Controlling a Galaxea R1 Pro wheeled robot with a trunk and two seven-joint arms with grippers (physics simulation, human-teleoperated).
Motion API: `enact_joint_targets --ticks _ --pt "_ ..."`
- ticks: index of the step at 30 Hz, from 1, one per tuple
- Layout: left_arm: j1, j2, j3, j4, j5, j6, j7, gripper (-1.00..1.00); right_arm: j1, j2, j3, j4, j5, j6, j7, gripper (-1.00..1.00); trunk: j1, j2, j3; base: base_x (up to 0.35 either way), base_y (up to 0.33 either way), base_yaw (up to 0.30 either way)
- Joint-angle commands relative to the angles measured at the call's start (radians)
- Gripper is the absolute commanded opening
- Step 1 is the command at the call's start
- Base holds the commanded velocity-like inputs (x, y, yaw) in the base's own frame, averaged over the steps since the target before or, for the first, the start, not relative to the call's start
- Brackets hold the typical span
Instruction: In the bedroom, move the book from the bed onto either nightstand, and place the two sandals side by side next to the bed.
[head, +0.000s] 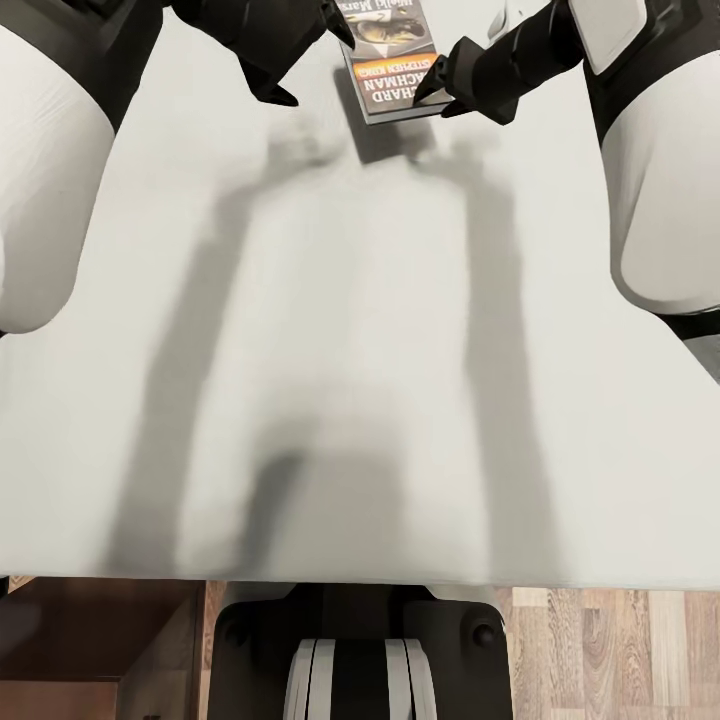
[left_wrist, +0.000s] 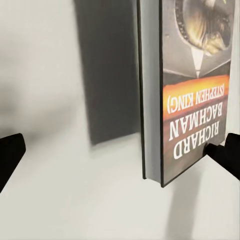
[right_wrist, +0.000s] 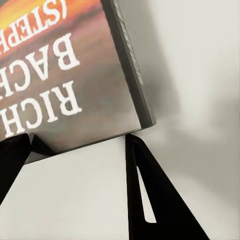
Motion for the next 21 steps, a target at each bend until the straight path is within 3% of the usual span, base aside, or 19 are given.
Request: enact_joint_targets --ticks 1,12,21 --pt "-0.001 0.001 -0.001 -0.002 0.011 -0.001 0.007 1.0 0.0 0.002 -0.006 -0.001 0.003 0.004 0.003 -1.0 0.0 0.0 0.0 0.0 0.0 0.0" --pt "0.003 0.003 0.009 -0.006 0.011 -0.021 -0.057 1.0 -0.001 0.003 -0.005 0.0 -0.062 0.004 0.001 -1.0 0.0 0.0 0.0 0.0 0.0 0.0" --pt "0.01 0.003 0.01 -0.006 0.012 -0.031 -0.111 1.0 -0.004 0.002 -0.005 0.001 -0.077 0.004 0.0 -1.0 0.0 0.0 0.0 0.0 0.0 0.0"
